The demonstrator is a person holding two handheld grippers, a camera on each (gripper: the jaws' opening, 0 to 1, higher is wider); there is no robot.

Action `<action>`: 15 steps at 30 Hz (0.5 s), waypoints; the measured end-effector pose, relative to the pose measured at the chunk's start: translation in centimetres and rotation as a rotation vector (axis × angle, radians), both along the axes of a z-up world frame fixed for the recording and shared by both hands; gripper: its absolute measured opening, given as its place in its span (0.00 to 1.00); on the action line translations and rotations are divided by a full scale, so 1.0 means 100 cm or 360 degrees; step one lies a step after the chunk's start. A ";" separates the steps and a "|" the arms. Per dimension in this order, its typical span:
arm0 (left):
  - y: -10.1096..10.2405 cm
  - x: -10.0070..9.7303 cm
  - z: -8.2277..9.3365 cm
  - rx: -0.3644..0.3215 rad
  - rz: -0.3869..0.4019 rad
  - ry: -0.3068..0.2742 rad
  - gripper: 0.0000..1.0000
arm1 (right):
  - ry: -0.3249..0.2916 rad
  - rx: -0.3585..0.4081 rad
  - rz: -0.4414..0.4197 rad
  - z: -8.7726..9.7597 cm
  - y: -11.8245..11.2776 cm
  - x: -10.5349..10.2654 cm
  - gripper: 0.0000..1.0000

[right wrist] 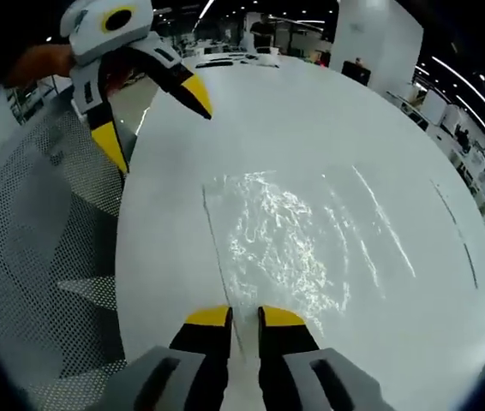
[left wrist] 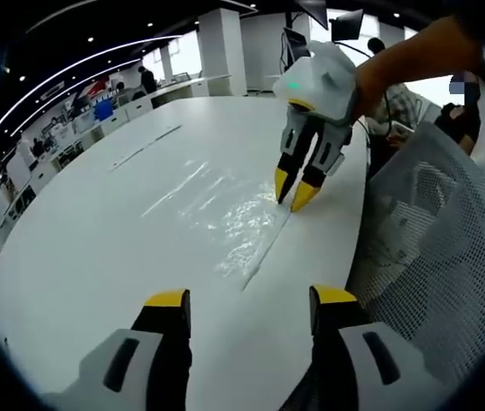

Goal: Open the resealable bag by pulling the two sides of the seal apart until the entire bag opening is separated and visibly accessible.

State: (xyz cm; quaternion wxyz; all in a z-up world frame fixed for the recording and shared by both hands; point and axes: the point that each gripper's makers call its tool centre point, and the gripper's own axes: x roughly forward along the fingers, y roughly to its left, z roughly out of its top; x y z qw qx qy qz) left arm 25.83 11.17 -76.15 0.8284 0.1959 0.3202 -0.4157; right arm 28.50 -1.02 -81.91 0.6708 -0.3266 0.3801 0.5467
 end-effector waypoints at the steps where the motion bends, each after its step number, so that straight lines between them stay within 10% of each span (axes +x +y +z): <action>1: -0.001 0.000 0.000 0.0002 -0.0007 -0.0002 0.54 | -0.0005 -0.0002 0.0015 0.000 0.000 -0.001 0.06; 15: -0.002 -0.002 -0.005 0.0017 -0.0027 0.0019 0.52 | -0.0078 0.0013 0.0158 0.001 0.002 -0.005 0.00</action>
